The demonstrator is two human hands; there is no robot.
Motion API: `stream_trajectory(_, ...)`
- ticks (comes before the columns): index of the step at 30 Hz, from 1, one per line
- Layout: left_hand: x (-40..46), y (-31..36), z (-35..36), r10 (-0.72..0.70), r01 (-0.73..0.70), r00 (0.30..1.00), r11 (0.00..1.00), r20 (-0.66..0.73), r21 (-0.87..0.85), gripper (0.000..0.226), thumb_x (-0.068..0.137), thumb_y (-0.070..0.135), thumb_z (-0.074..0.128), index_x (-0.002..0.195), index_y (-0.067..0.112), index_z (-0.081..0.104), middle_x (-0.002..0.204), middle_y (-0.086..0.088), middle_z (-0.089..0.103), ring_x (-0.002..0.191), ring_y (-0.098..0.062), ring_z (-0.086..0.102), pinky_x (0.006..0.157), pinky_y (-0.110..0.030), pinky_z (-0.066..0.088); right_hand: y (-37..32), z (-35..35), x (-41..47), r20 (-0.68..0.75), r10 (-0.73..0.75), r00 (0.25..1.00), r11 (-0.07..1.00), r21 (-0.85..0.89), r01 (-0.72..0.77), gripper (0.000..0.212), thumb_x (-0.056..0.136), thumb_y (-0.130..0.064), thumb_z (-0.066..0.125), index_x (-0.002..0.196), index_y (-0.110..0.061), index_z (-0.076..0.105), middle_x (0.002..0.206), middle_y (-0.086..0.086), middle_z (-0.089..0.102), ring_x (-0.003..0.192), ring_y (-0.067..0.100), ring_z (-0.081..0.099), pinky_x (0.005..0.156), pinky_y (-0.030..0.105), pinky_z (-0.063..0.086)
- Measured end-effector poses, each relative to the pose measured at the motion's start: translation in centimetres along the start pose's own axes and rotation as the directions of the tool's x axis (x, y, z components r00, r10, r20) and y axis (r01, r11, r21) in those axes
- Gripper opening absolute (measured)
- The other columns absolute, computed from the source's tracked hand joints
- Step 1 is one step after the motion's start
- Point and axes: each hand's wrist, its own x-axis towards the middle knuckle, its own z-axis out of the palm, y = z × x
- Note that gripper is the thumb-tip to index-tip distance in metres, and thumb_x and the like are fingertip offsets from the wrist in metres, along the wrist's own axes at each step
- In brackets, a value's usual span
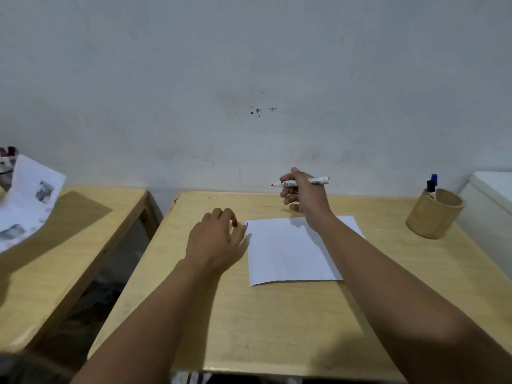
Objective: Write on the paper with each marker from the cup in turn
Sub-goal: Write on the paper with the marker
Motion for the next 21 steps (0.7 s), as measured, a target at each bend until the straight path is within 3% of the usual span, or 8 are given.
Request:
stream_trajectory(2, -1.5, -0.3, 0.4, 0.002, -0.003, 0.999, 1.000, 0.034, 0.027, 0.054, 0.087, 0.068, 0.049, 0.123, 0.030, 0.061, 0.119, 0.009, 0.063, 0.106, -0.021, 0.059, 0.083, -0.041, 0.051, 1.7, 1.5, -0.5, 0.034, -0.030, 0.999, 0.997, -0.067, 0.032, 0.020, 0.103, -0.025, 0.061, 0.101, -0.013, 0.077, 0.074, 0.007, 0.075, 0.050, 0.016, 0.063, 0.055, 0.025, 0.045)
stream_trajectory(5, -3.5, -0.1, 0.5, 0.028, -0.029, 0.997, 0.999, 0.071, 0.019, 0.068, 0.086, 0.074, 0.047, 0.134, 0.027, 0.060, 0.136, 0.004, 0.060, 0.124, -0.024, 0.054, 0.097, -0.044, 0.046, 4.2, 3.4, -1.1, 0.056, -0.048, 0.997, 0.990, -0.133, 0.055, 0.022, 0.096, -0.031, 0.073, 0.093, -0.010, 0.080, 0.076, 0.007, 0.075, 0.058, 0.020, 0.063, 0.058, 0.032, 0.048)
stream_trajectory(7, -4.1, 0.4, 0.3, 0.044, -0.046, 0.990, 0.999, 0.133, 0.016, 0.080, 0.086, 0.079, 0.044, 0.145, 0.025, 0.051, 0.155, 0.000, 0.049, 0.145, -0.026, 0.040, 0.113, -0.049, 0.035, 5.6, 4.3, -1.3, 0.025, -0.063, 0.998, 0.981, -0.184, 0.067, 0.037, 0.095, -0.042, 0.078, 0.086, -0.007, 0.074, 0.071, 0.010, 0.071, 0.056, 0.016, 0.059, 0.053, 0.026, 0.046)
stream_trajectory(9, -4.0, 0.6, 0.3, 0.024, -0.036, 0.971, 0.998, 0.236, 0.043, 0.099, 0.082, 0.089, 0.035, 0.158, 0.025, 0.033, 0.169, -0.001, 0.028, 0.158, -0.026, 0.017, 0.124, -0.054, 0.018, 6.7, 5.0, -1.5, 0.015, -0.079, 0.997, 0.975, -0.207, 0.080, 0.042, 0.097, -0.042, 0.076, 0.085, -0.003, 0.068, 0.077, 0.022, 0.073, 0.053, 0.014, 0.058, 0.050, 0.024, 0.046)
stream_trajectory(13, -3.3, 0.0, 0.8, -0.061, 0.030, 0.928, 0.995, 0.368, 0.091, 0.127, 0.066, 0.104, 0.022, 0.165, 0.026, 0.010, 0.174, 0.000, 0.003, 0.160, -0.025, -0.004, 0.125, -0.060, -0.002, 8.1, 5.2, -1.7, -0.022, -0.082, 0.996, 0.961, -0.268, 0.073, 0.031, 0.095, -0.029, 0.073, 0.081, -0.002, 0.067, 0.083, 0.020, 0.077, 0.053, 0.014, 0.067, 0.049, 0.022, 0.049)
stream_trajectory(19, -3.1, -0.9, 0.8, -0.044, -0.014, 0.908, 0.991, 0.417, 0.135, 0.133, 0.061, 0.107, 0.019, 0.165, 0.025, 0.007, 0.174, 0.002, -0.003, 0.160, -0.023, -0.008, 0.126, -0.058, -0.003, 8.9, 5.3, -1.1, 0.006, -0.074, 0.997, 0.942, -0.328, 0.072, 0.027, 0.085, -0.033, 0.068, 0.073, -0.008, 0.064, 0.075, 0.009, 0.080, 0.058, 0.018, 0.073, 0.066, 0.043, 0.062)
stream_trajectory(21, -3.2, -1.1, 0.7, -0.039, -0.013, 0.912, 0.992, 0.409, 0.125, 0.133, 0.062, 0.107, 0.020, 0.165, 0.025, 0.007, 0.174, 0.003, -0.003, 0.160, -0.020, -0.008, 0.126, -0.057, -0.004, 9.0, 5.3, -1.0, 0.014, -0.085, 0.996, 0.944, -0.318, 0.085, 0.026, 0.084, -0.031, 0.068, 0.067, -0.012, 0.063, 0.071, 0.007, 0.079, 0.060, 0.019, 0.073, 0.069, 0.043, 0.063)
